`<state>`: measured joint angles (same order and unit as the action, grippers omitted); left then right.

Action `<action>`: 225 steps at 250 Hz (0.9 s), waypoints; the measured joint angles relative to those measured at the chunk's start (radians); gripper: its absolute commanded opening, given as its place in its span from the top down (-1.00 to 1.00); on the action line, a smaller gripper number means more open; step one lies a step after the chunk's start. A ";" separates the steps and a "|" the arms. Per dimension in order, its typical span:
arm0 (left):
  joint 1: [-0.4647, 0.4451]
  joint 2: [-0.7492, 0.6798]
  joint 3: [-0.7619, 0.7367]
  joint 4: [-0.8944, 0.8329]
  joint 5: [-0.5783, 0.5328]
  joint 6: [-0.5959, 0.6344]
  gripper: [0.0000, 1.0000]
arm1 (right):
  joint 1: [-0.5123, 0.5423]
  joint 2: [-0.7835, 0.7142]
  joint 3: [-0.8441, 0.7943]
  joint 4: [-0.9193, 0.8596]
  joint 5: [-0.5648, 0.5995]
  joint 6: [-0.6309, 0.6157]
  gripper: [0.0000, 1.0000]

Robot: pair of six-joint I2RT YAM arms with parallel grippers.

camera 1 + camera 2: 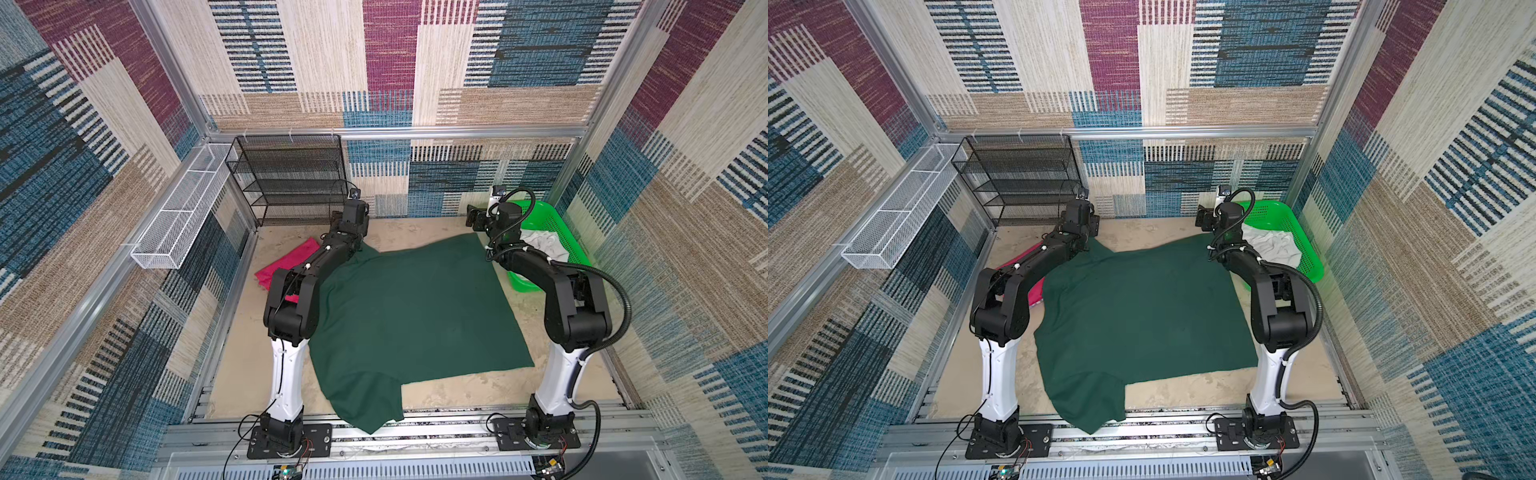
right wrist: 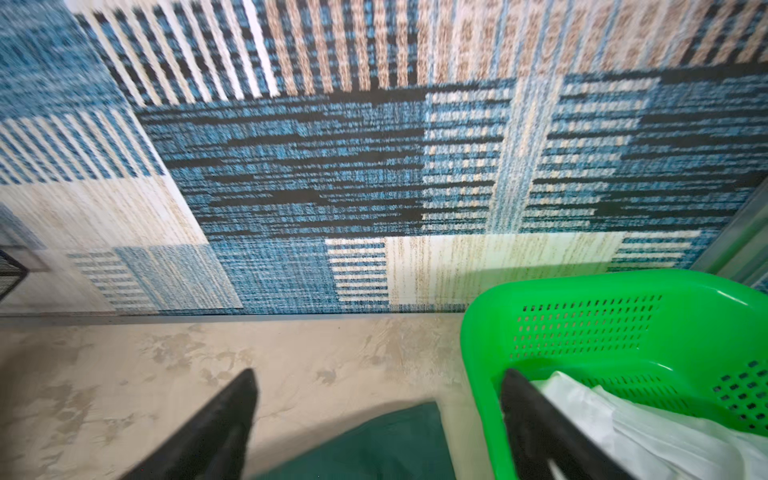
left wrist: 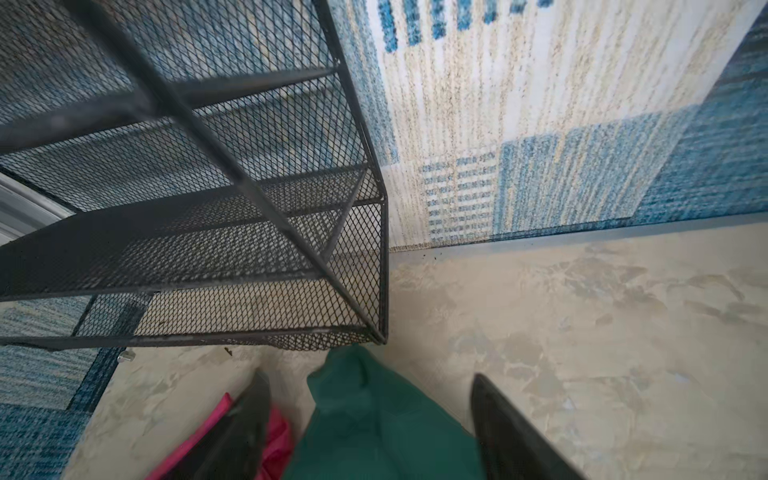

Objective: Fold and stack the t-shirts

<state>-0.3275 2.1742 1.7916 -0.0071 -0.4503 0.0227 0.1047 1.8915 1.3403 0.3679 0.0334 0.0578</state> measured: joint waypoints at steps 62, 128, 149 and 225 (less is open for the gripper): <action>-0.005 -0.225 -0.236 -0.102 0.152 -0.175 -0.69 | 0.112 -0.185 -0.178 -0.169 -0.047 0.049 -0.98; -0.002 -0.113 -0.226 -0.233 0.287 -0.294 -0.49 | 0.212 -0.294 -0.481 -0.229 -0.139 0.171 -0.98; -0.002 -0.050 -0.164 -0.253 0.296 -0.307 -0.38 | 0.230 -0.308 -0.537 -0.221 -0.155 0.204 -0.98; -0.002 0.116 0.026 -0.349 0.295 -0.312 -0.06 | 0.249 -0.308 -0.620 -0.201 -0.192 0.259 -0.98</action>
<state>-0.3294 2.2902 1.8175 -0.3557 -0.1551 -0.2890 0.3534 1.5833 0.7200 0.1673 -0.1581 0.3168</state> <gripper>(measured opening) 0.556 0.989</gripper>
